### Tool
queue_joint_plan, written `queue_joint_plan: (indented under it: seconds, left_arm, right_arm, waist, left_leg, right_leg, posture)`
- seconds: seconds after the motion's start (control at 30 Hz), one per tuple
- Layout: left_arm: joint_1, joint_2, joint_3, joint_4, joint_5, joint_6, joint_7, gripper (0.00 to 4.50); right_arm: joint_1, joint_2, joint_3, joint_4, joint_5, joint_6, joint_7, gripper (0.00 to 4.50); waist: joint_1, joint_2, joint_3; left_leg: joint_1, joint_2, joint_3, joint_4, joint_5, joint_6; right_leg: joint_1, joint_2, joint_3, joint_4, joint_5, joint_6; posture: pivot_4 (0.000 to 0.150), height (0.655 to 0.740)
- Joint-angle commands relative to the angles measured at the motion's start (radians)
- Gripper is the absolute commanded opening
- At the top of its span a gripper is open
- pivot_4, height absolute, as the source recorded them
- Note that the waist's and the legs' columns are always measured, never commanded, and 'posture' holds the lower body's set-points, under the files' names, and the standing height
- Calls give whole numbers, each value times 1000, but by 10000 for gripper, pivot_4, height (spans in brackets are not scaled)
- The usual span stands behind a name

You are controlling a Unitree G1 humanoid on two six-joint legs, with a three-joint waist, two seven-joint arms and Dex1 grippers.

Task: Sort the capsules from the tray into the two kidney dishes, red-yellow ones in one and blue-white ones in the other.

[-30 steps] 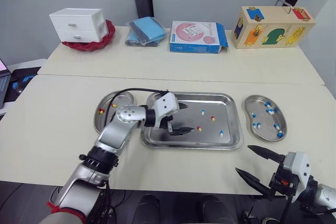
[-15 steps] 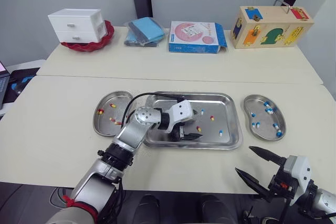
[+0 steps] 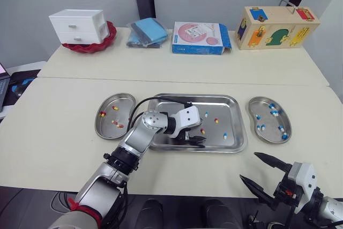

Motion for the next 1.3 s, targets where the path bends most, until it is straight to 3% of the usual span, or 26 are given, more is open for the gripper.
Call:
queue_joint_plan:
  seconds: [0.03,0.2,0.3,0.9,1.13,1.3]
  left_arm:
    - [-1,-4,-2,5,17,-9,19,22024]
    - [-2,-5,-6,8,21,-7,20,5463]
    - [-2,-4,-7,8,23,-6,15,2358]
    - [-6,2,43,-31,-40,13,-19,2358]
    - [-7,79,122,-109,-99,93,-35,2358]
    - [53,210,243,-246,-135,213,2,2358]
  right_arm:
    - [7,7,-9,2,7,-32,-3,45000]
    - [9,7,-8,20,3,-49,-1,45000]
    - [13,7,-8,24,1,-57,-2,45000]
    - [17,0,3,2,1,-52,-20,45000]
    - [18,-4,1,0,10,-93,14,45000]
    - [12,-48,38,48,16,-180,146,45000]
  waist:
    - [0,0,0]
    - [0,0,0]
    - [0,0,0]
    - [0,1,0]
    - [-1,1,0]
    - [-5,1,0]
  left_leg:
    - [0,0,0,0,0,0]
    - [0,0,0,0,0,0]
    - [0,0,0,0,0,0]
    - [0,0,0,0,0,0]
    - [0,0,0,0,0,0]
    - [0,1,0,0,0,0]
  right_leg:
    - [0,0,0,0,0,0]
    - [0,0,0,0,0,0]
    - [0,0,0,0,0,0]
    - [0,0,0,0,0,0]
    - [0,0,0,0,0,0]
    - [0,0,0,0,0,0]
  posture:
    - [1500,7400]
    - [1500,7400]
    - [1500,7400]
    - [1500,7400]
    - [1500,7400]
    - [1500,7400]
